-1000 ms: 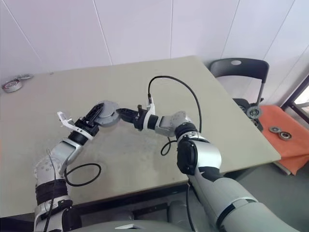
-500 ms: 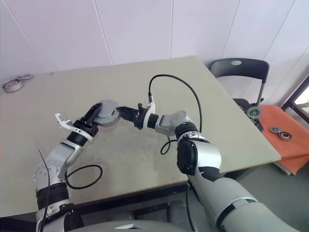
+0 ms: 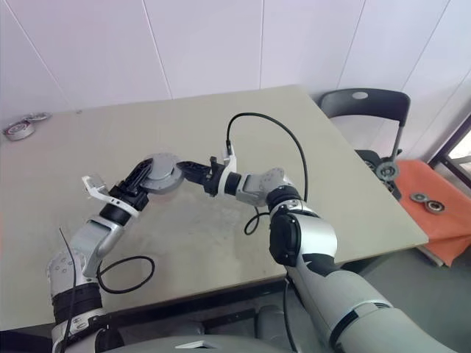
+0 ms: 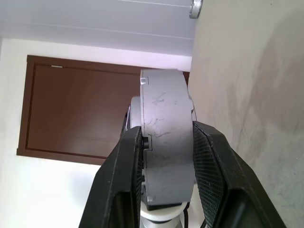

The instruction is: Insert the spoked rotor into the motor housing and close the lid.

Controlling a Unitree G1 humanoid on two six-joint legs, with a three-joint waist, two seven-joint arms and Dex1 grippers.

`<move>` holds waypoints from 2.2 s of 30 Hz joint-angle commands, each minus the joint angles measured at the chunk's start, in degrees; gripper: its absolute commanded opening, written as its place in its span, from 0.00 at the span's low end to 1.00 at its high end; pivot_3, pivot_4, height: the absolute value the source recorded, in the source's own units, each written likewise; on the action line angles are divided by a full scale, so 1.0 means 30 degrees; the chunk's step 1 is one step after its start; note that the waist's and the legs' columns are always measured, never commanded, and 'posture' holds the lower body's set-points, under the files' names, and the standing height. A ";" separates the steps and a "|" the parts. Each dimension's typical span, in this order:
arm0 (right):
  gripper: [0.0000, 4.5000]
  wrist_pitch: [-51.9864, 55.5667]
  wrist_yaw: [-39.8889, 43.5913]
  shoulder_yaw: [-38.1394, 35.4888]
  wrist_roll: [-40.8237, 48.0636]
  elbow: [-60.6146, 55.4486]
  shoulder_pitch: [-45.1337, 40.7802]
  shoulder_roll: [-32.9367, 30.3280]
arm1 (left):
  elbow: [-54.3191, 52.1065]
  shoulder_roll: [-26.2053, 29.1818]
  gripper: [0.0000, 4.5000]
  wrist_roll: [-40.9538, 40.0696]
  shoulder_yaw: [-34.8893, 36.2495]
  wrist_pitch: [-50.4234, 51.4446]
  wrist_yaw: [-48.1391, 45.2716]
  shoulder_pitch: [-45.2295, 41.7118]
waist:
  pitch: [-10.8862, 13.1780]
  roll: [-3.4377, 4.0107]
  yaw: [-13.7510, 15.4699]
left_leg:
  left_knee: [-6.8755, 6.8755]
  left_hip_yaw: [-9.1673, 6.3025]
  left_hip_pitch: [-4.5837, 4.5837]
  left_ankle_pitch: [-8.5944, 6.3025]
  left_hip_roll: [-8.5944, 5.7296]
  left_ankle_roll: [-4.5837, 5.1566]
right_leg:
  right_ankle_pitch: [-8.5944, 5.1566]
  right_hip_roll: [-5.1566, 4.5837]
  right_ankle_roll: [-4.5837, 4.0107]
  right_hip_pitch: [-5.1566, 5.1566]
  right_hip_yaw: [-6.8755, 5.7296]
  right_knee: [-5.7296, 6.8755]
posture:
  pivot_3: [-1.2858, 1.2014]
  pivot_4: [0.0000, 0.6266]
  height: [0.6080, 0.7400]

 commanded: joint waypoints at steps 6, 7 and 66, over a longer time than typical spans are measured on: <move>0.27 -0.0732 -0.0737 -0.0009 0.0208 -0.0224 -0.0435 0.0450 | -0.2477 0.0632 0.49 -0.5865 -0.1996 0.1698 0.0586 -0.0746 | 0.0000 0.0000 0.0019 | 0.0010 -0.0001 0.0000 0.0000 0.0000 0.0000 | 0.0000 0.0000 0.0000 0.0004 0.0000 0.0002 | 0.52 0.00 1.00; 0.27 -0.0745 -0.0762 0.0007 0.0230 -0.0240 -0.0416 0.0452 | -0.2469 0.0786 0.49 -0.6148 -0.2178 0.1842 0.0687 -0.0595 | 0.0000 0.0000 0.0030 | 0.0010 -0.0001 0.0000 0.0000 0.0000 0.0000 | 0.0000 0.0000 0.0000 0.0003 0.0000 0.0002 | 0.52 0.00 1.00; 0.63 -0.1606 0.0984 0.2018 -0.0970 -0.0710 -0.0128 0.0484 | -0.2378 0.3015 0.48 -0.4130 -0.2695 -0.0165 -0.1348 0.0680 | 0.0004 0.0009 0.0017 | 0.0004 0.0010 0.0006 0.0000 0.0001 0.0000 | 0.0002 0.0004 -0.0007 0.0001 0.0004 0.0006 | 0.52 0.00 1.00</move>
